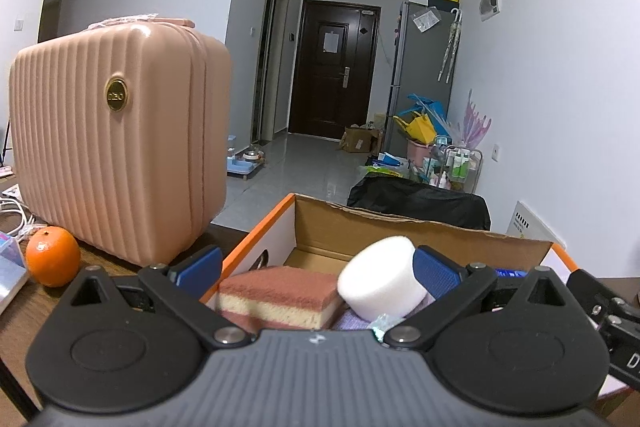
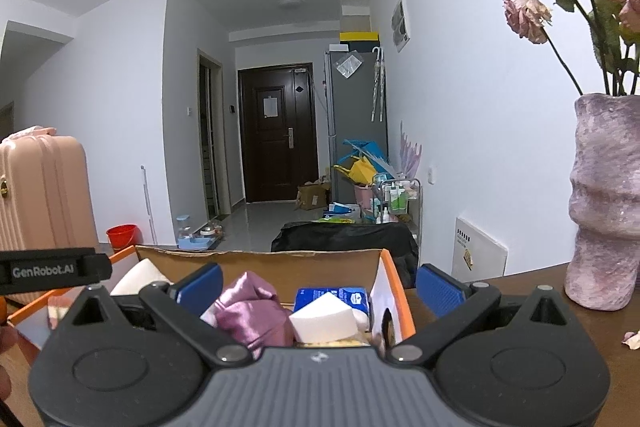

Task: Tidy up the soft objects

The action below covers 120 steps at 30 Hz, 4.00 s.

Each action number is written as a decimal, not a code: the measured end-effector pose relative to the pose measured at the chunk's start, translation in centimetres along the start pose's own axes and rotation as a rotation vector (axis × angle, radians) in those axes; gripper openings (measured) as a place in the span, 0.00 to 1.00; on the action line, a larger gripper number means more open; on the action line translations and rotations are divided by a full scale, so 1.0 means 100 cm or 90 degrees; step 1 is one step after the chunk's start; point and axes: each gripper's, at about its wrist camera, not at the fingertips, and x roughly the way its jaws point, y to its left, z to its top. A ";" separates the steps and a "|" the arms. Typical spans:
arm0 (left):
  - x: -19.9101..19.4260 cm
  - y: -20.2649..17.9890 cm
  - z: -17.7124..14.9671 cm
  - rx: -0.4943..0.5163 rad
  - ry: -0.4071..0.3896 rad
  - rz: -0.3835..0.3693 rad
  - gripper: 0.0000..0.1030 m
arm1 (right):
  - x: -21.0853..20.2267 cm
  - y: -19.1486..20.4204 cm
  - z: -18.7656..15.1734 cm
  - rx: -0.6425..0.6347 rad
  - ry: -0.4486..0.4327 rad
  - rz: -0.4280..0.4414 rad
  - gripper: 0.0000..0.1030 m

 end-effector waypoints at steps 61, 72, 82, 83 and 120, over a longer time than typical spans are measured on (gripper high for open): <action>-0.173 0.059 -0.060 0.049 0.011 -0.016 1.00 | -0.204 -0.008 -0.043 -0.014 0.023 -0.007 1.00; -0.210 0.069 -0.074 0.067 0.017 -0.040 1.00 | -0.239 0.000 -0.053 -0.019 0.038 0.003 1.00; -0.247 0.082 -0.085 0.086 0.025 -0.060 1.00 | -0.273 0.008 -0.062 -0.028 0.057 0.000 1.00; -0.250 0.083 -0.086 0.087 0.029 -0.066 1.00 | -0.277 0.009 -0.063 -0.028 0.059 0.000 1.00; -0.435 0.119 -0.128 0.167 -0.038 -0.183 1.00 | -0.455 0.041 -0.071 -0.059 0.041 0.028 1.00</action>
